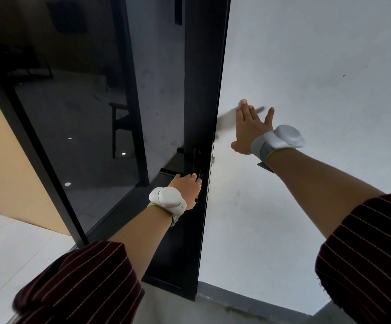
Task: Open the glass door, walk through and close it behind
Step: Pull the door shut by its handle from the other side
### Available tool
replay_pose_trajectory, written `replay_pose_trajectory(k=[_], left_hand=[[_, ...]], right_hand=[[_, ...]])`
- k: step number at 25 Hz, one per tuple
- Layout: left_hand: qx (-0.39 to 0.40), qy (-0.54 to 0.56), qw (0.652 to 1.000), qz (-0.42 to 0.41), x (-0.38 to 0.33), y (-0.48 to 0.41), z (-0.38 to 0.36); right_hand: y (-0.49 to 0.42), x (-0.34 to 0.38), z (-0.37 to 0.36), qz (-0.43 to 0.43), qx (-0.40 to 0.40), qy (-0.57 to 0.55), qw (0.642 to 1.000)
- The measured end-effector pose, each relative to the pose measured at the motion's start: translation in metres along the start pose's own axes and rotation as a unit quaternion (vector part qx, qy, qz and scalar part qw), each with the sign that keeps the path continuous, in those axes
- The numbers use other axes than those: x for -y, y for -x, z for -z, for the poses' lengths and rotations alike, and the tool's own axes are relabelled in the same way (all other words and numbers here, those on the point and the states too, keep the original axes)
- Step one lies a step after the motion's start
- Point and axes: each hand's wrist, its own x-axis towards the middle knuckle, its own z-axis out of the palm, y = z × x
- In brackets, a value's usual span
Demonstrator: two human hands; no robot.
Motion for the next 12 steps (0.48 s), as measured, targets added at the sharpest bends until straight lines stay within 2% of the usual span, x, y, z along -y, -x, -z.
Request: replay_pose_trajectory(k=[12], left_hand=[[0.028, 0.049, 0.998, 0.018, 0.0079, 0.0027, 0.0044]], right_hand=[[-0.0019, -0.0011, -0.0006, 0.023, -0.005, 0.000, 1.000]])
